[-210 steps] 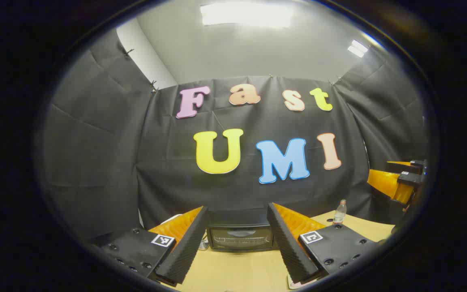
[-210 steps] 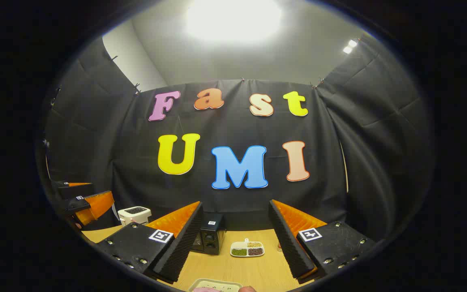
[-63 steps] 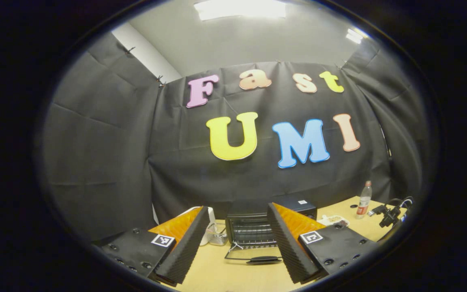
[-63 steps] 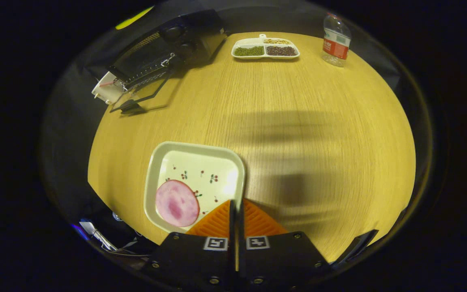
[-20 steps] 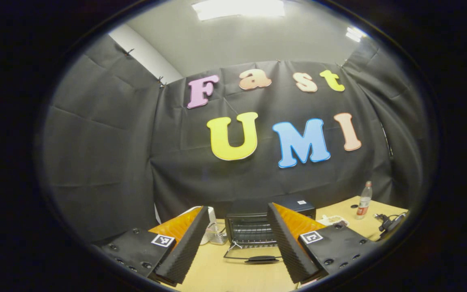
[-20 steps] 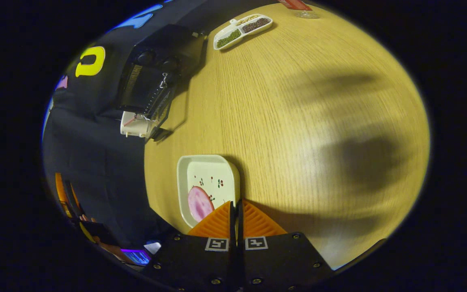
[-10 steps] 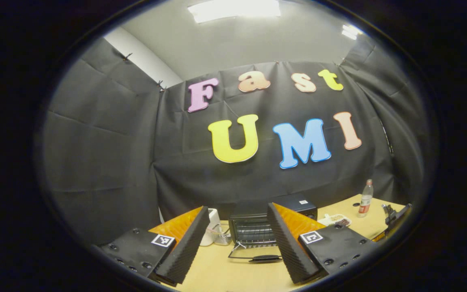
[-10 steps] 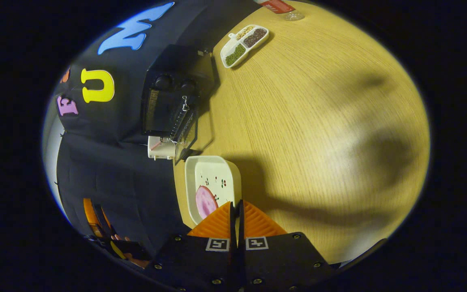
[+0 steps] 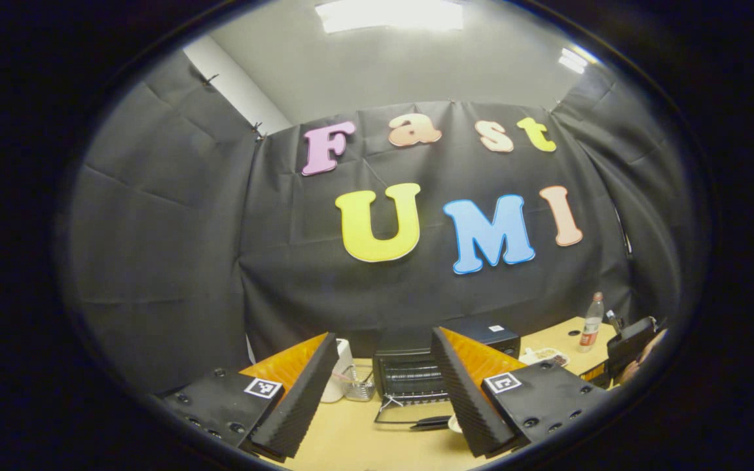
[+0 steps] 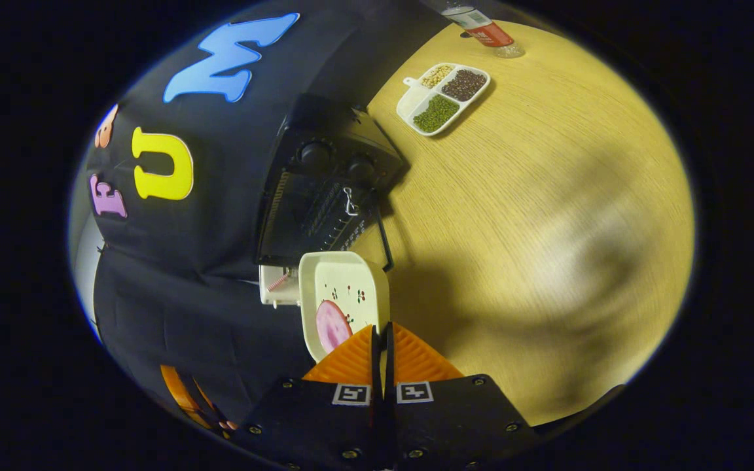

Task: Open the electric oven with the left hand, put the food in, and close the electric oven.

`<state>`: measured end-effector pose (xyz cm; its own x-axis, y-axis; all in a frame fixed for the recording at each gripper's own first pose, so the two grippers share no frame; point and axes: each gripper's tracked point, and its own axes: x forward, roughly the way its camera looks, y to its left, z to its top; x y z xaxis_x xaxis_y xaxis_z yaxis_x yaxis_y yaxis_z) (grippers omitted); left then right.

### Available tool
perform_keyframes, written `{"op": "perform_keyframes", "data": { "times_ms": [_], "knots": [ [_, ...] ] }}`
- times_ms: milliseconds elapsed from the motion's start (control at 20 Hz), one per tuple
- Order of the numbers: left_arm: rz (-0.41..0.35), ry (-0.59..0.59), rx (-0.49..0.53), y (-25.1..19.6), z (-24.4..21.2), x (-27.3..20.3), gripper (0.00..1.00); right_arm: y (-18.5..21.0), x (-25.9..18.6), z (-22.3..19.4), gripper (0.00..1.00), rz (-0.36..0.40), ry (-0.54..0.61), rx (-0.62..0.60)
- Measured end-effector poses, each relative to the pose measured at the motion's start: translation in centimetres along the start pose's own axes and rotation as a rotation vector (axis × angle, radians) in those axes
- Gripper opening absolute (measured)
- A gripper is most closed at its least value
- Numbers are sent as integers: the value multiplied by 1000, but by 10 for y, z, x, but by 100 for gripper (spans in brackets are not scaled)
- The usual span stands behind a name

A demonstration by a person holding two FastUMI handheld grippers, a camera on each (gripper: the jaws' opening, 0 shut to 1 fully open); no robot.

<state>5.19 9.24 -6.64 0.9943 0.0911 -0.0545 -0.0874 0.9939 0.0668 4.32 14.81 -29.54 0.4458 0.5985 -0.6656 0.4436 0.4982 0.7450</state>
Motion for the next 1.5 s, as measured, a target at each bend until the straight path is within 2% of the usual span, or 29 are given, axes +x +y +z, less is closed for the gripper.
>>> {"op": "perform_keyframes", "data": {
  "times_ms": [500, 1000, 1250, 1500],
  "knots": [
    [50, 22, -13, 100, -30, 39, 100, 53, 83, 28, 1, 16, -236, 270],
    [69, 91, -24, 154, -64, 59, 100, 90, 169, 67, 1, 41, -354, 453],
    [86, 125, -17, 169, -76, 58, 100, 100, 197, 84, 1, 52, -415, 499],
    [86, 124, -6, 170, -73, 61, 100, 110, 200, 77, 11, 84, -407, 478]
  ]
}}
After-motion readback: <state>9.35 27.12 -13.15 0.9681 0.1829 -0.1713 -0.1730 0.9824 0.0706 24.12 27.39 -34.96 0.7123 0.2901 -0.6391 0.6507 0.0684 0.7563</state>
